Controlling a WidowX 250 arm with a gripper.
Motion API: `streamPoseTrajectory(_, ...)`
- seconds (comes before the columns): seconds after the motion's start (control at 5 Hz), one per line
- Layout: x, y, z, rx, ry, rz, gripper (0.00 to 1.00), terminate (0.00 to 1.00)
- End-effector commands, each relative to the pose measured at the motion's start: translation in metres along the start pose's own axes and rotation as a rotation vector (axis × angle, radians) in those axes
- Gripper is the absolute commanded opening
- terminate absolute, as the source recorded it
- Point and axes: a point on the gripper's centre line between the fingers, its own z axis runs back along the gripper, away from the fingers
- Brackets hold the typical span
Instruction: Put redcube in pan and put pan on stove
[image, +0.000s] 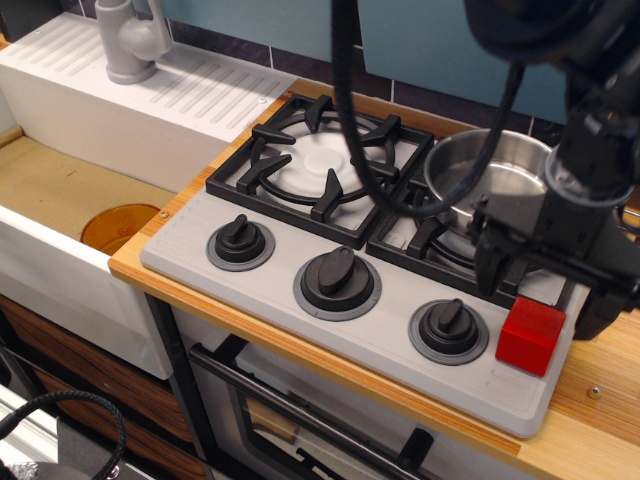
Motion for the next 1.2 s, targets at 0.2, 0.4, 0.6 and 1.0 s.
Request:
streamPoseTrajectory(0.2,-0.006,-0.004,-0.005,0.001,-0.053,0.016,1.0,0.0)
streamPoseTrajectory(0.4,-0.01,-0.008,-0.013,0.008,-0.052,0.027,0.0,0.0)
streamPoseTrajectory(0.6,-0.011,-0.009,-0.008,0.012,-0.032,0.025,0.0,0.0)
streamPoseTrajectory(1.0,-0.005,-0.006,0.015,0.042,0.006,0.019,0.0,0.0)
